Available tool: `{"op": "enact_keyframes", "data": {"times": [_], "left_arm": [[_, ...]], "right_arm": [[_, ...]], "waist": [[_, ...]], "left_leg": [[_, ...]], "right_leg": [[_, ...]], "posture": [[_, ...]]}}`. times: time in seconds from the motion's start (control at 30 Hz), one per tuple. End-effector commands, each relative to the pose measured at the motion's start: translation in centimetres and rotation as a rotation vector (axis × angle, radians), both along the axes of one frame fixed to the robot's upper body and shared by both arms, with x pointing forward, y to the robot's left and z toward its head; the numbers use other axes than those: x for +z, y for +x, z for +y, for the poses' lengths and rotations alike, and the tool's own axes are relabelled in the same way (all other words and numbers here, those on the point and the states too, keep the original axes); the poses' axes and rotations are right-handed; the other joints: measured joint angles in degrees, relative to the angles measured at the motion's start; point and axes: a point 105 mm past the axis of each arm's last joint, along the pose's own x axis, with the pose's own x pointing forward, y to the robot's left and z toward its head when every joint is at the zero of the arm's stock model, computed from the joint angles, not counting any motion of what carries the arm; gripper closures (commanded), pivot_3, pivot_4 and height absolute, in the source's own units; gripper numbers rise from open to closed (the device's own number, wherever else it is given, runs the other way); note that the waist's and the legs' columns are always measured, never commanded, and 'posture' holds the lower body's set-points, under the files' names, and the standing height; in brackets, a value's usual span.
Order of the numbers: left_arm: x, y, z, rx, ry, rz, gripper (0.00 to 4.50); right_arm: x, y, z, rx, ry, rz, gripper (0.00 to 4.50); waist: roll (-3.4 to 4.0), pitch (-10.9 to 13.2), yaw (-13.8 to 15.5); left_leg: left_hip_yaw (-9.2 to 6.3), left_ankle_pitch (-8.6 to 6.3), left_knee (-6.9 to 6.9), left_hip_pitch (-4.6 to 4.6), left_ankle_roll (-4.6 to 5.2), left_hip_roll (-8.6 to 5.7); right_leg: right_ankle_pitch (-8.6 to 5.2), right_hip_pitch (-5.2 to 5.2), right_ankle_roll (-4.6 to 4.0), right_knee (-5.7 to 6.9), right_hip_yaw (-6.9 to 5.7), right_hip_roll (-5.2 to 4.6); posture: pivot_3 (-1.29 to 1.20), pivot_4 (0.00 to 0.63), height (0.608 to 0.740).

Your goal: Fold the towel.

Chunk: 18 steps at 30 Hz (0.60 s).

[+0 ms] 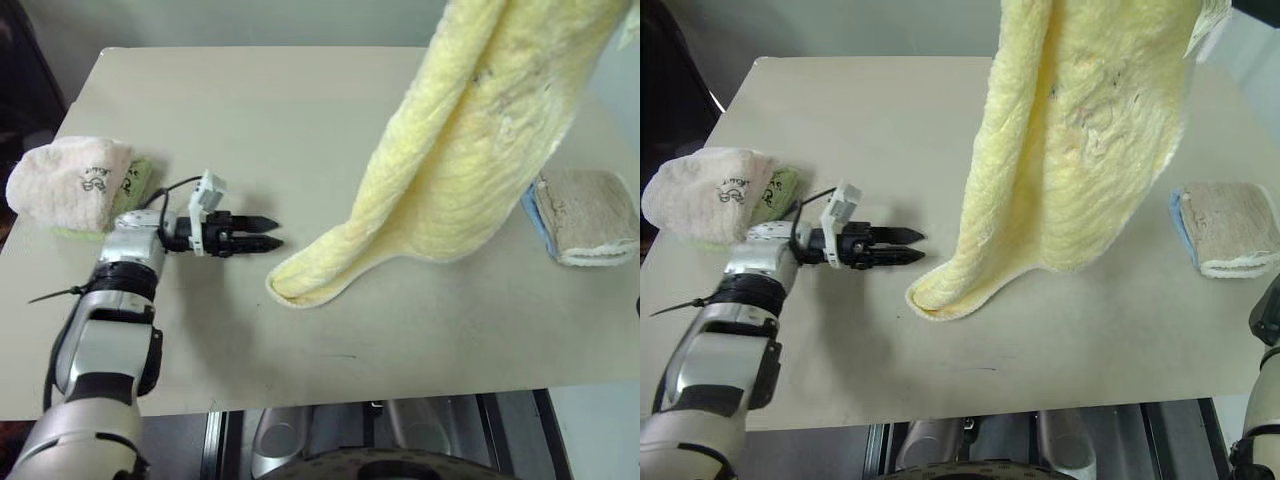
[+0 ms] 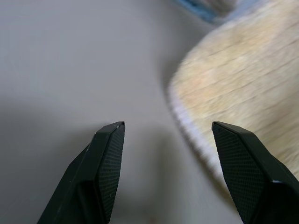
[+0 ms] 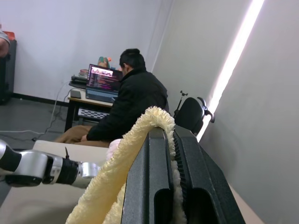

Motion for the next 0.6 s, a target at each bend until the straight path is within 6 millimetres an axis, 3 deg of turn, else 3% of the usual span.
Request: {"op": "enact_keyframes", "data": {"times": [0.03,0.17,0.33,0.47,0.6], "left_arm": [[1.4,-0.8,-1.9,-0.108,-0.08,-0.046,1.28],[1.7,-1.3,-4.1,-0.165,-0.131,-0.041,1.28],[0.7,-1.5,-6.6,-0.208,-0.072,-0.165,1.28],[0.3,-0.3,-8.0,-0.159,-0.002,-0.317,1.28],[0.8,0.1,-8.8,-0.177,-0.003,-0.359,1.28]], "right_arm": [[0.1,-0.9,-0.2,-0.004,-0.007,-0.023,4.5],[-0.9,-0.5,0.0,-0.017,-0.041,-0.005,4.5],[-2.3,0.1,-0.3,-0.071,-0.079,0.013,4.5],[-3.3,0.5,-0.9,-0.128,-0.097,0.022,4.5],[-3.7,0.7,-1.2,-0.161,-0.094,0.027,4.5]], "waist": [[0.0,0.0,0.0],[0.0,0.0,0.1],[0.0,0.0,0.0],[0.0,0.0,0.0],[0.01,0.0,0.1]], "left_leg": [[0.02,0.01,0.0,0.01,0.01,-0.02],[0.02,0.02,0.04,0.02,0.05,-0.04],[0.05,0.02,0.01,0.17,0.05,-0.03],[0.05,0.0,0.04,0.22,0.11,-0.03],[0.05,-0.03,0.06,0.24,0.2,-0.03]], "right_leg": [[0.0,0.01,0.0,0.0,0.01,-0.01],[0.02,0.04,0.02,0.0,0.01,-0.04],[0.09,0.15,0.12,0.0,0.03,-0.04],[0.14,0.22,0.21,0.0,0.06,-0.04],[0.16,0.27,0.25,-0.01,0.06,-0.04]], "posture": [[0.0,0.15,0.703],[0.0,0.15,0.703],[0.0,0.15,0.703],[0.0,0.15,0.703],[0.0,0.15,0.703]]}}
